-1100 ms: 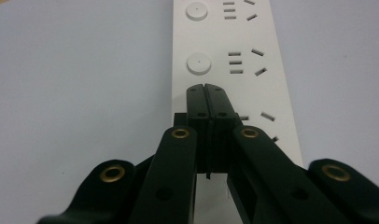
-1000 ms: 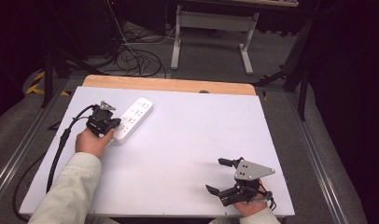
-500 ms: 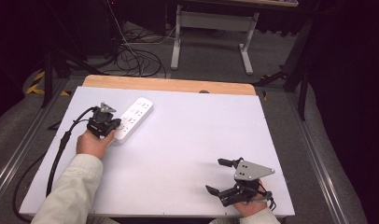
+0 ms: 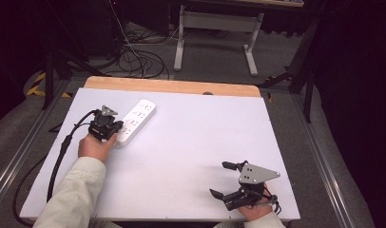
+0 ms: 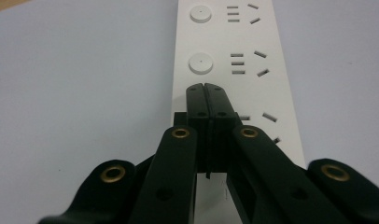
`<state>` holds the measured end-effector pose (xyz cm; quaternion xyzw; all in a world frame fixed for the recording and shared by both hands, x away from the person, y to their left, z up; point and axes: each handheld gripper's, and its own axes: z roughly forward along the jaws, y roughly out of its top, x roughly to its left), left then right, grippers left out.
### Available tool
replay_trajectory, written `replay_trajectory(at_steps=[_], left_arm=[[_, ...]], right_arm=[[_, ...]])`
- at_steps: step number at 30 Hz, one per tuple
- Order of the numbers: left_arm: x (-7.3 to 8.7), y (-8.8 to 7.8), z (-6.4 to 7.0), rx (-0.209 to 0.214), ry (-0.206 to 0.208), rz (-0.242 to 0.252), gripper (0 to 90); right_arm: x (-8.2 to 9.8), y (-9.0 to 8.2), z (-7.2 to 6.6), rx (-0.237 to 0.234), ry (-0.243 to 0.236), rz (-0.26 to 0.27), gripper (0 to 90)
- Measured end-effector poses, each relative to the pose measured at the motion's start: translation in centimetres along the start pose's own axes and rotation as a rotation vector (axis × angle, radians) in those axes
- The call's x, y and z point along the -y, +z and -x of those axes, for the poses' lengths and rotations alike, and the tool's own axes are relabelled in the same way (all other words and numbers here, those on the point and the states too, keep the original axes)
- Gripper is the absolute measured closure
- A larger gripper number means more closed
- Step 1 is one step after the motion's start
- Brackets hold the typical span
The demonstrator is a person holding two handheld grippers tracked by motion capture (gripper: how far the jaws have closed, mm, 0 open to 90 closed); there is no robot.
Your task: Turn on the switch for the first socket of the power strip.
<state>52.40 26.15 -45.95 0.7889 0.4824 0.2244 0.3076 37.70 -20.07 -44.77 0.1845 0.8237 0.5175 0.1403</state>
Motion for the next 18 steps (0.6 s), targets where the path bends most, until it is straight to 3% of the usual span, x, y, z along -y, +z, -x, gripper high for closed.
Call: replay_trajectory(at_steps=[2,6,9,18], left_arm=[[-0.03,0.04,0.03,0.015,-0.004,0.005,90.0],[0.05,0.07,0.35,-0.003,0.004,0.010,90.0],[0.20,0.05,0.05,0.018,-0.021,0.018,90.0],[0.32,0.17,-0.04,0.008,-0.035,0.030,90.0]], right_arm=[[0.00,-0.03,0.00,-0.001,-0.001,0.000,6.8],[0.02,-0.02,-0.01,0.000,0.000,0.000,6.8],[0.03,-0.05,-0.03,-0.001,0.000,0.001,6.8],[0.08,-0.16,-0.08,-0.003,0.001,0.005,6.8]])
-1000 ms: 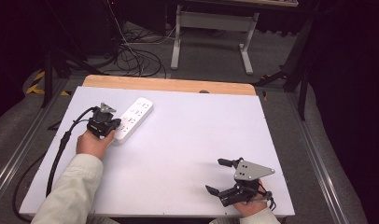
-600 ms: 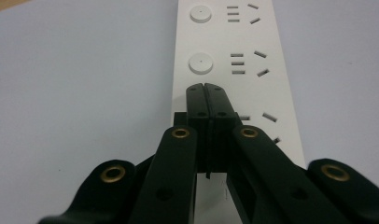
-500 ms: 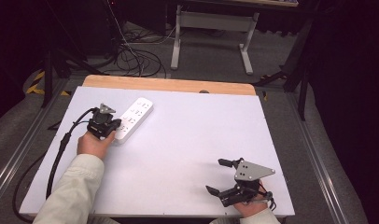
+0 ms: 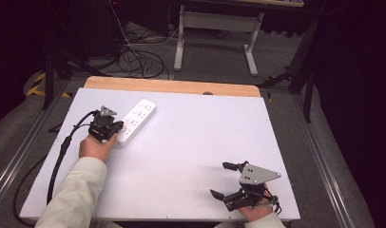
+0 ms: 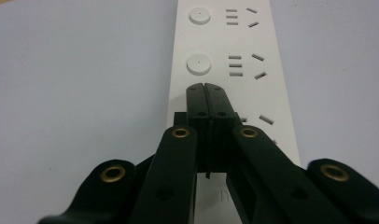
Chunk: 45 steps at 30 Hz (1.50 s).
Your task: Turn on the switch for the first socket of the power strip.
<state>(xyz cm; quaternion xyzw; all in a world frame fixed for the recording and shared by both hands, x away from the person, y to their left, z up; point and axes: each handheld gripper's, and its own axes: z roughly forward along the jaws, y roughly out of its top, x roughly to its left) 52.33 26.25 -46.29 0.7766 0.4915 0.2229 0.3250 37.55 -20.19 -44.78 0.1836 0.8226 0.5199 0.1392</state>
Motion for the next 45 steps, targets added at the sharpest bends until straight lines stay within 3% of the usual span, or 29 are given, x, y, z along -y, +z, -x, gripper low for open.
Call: replay_trajectory(at_steps=[9,12,19,22,25,30,40,41,42,45], left_arm=[[0.2,0.0,0.1,-0.002,0.002,0.011,90.0],[0.2,0.0,0.2,-0.018,0.020,0.006,90.0],[0.1,0.0,0.3,-0.013,0.009,-0.001,90.0],[0.1,-0.4,-0.3,-0.013,-0.011,-0.007,90.0],[0.3,-1.1,-1.0,-0.023,0.002,-0.002,90.0],[-0.2,-2.6,-1.4,0.027,-0.011,0.036,90.0],[-0.4,-4.2,-1.2,0.069,-0.017,0.080,90.0],[-0.5,-4.4,-1.2,0.074,-0.029,0.087,88.7],[-0.5,-4.6,-1.3,0.086,-0.037,0.093,79.8],[-0.5,-5.5,-1.3,0.125,-0.036,0.132,71.9]], right_arm=[[0.1,-0.1,0.0,-0.001,0.002,-0.001,6.8],[0.1,-0.1,0.0,-0.001,0.002,0.001,6.8],[0.1,-0.1,0.0,-0.001,0.002,0.000,6.7],[0.1,-0.1,0.1,-0.001,0.006,-0.001,6.8],[0.0,-0.2,0.0,0.004,0.002,0.007,6.8],[0.0,-0.1,0.2,0.004,0.007,0.010,6.8],[0.0,-0.1,0.2,0.005,0.006,0.008,6.7],[0.0,0.0,0.2,0.004,0.005,0.009,6.7],[0.0,0.0,0.2,0.004,0.005,0.008,6.7],[0.0,-0.1,0.2,0.006,0.008,0.012,6.8]])
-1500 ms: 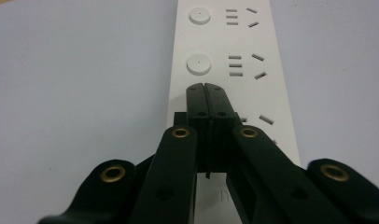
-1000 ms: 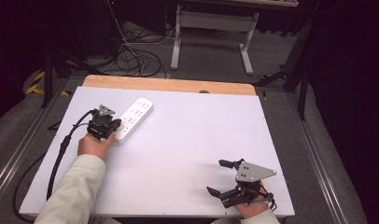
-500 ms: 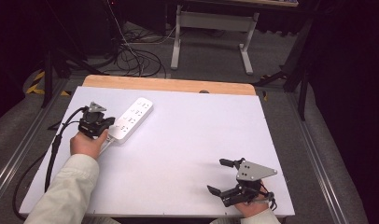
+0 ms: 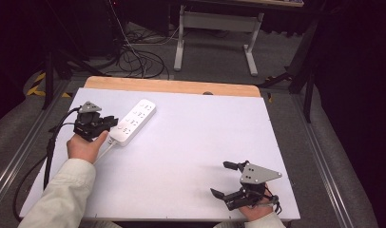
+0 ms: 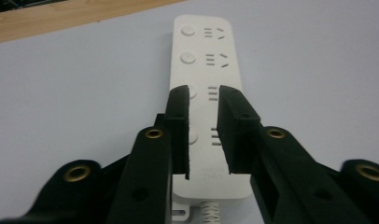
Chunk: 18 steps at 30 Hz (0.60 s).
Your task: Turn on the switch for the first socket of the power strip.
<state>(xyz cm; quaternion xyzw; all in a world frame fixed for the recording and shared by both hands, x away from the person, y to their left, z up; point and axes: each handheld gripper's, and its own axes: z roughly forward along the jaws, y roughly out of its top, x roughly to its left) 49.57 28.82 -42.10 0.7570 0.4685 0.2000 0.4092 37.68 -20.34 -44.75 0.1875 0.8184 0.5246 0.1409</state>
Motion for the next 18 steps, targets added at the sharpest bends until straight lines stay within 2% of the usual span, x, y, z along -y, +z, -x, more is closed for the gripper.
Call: replay_trajectory(at_steps=[4,10,12,14,18], left_arm=[[-0.2,-1.3,0.7,0.045,0.038,0.058,65.0],[-0.4,-3.5,1.8,0.100,0.052,0.154,53.2],[-0.4,-4.1,2.2,0.118,0.071,0.184,50.1],[-0.4,-4.6,2.6,0.119,0.102,0.193,45.1],[-0.2,-5.5,3.6,0.148,0.152,0.196,40.3]], right_arm=[[0.0,-0.1,0.0,0.004,-0.003,0.000,6.8],[0.0,0.0,0.0,0.001,-0.001,0.000,6.7],[0.0,0.0,0.0,0.004,-0.002,-0.002,6.8],[0.0,0.0,-0.1,0.004,-0.002,-0.002,6.7],[-0.1,0.0,-0.1,0.005,-0.004,-0.006,6.8]])
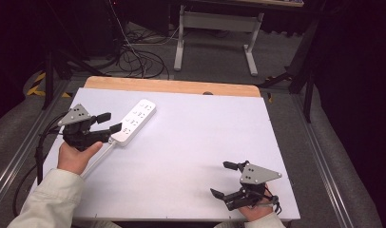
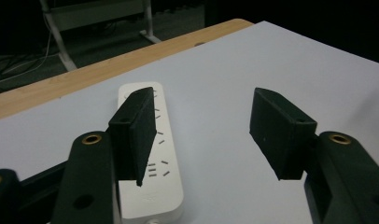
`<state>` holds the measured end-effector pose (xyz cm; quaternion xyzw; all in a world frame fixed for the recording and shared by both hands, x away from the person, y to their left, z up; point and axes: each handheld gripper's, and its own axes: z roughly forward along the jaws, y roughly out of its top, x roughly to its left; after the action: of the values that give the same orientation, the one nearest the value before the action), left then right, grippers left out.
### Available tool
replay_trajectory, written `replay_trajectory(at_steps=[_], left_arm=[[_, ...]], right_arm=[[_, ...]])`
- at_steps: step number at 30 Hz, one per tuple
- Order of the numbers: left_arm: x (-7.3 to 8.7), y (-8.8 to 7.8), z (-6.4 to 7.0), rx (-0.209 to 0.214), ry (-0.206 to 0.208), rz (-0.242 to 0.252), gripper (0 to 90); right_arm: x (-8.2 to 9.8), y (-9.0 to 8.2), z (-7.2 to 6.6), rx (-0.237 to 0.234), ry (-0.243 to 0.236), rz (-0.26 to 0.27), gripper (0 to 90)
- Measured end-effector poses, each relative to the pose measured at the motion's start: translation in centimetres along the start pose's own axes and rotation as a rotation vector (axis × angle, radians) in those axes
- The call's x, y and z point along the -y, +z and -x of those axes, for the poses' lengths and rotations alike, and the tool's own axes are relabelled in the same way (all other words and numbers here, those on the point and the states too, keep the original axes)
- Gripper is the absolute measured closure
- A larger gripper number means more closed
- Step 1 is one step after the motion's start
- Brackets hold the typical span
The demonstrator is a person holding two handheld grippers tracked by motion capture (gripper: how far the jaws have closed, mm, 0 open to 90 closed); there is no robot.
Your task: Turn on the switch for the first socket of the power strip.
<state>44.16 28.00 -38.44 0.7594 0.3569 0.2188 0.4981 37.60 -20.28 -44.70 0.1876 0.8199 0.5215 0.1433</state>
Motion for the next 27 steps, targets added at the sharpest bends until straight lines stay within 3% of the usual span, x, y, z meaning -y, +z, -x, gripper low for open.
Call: replay_trajectory(at_steps=[6,11,14,18,20,23,27], left_arm=[[-0.2,-1.1,2.0,0.053,0.042,0.020,32.0],[0.3,-1.4,3.1,0.067,0.099,-0.005,28.2],[0.9,-1.6,3.7,0.082,0.106,0.002,26.4],[1.8,-1.9,4.5,0.133,0.095,0.045,25.2],[2.2,-2.0,5.1,0.146,0.120,0.057,24.9],[2.8,-1.8,5.9,0.139,0.157,0.056,24.9],[3.7,-1.3,6.5,0.140,0.133,0.044,25.2]], right_arm=[[0.0,0.0,0.0,-0.001,0.003,0.003,6.7],[0.0,-0.1,-0.1,-0.003,0.002,0.006,6.7],[0.0,-0.1,-0.1,-0.004,0.002,0.006,6.7],[0.0,-0.1,-0.1,-0.004,0.002,0.009,6.7],[0.0,-0.1,-0.1,-0.004,0.001,0.008,6.7],[0.0,-0.1,-0.1,-0.005,-0.002,0.008,6.7],[0.0,-0.1,-0.1,-0.007,-0.002,0.012,6.7]])
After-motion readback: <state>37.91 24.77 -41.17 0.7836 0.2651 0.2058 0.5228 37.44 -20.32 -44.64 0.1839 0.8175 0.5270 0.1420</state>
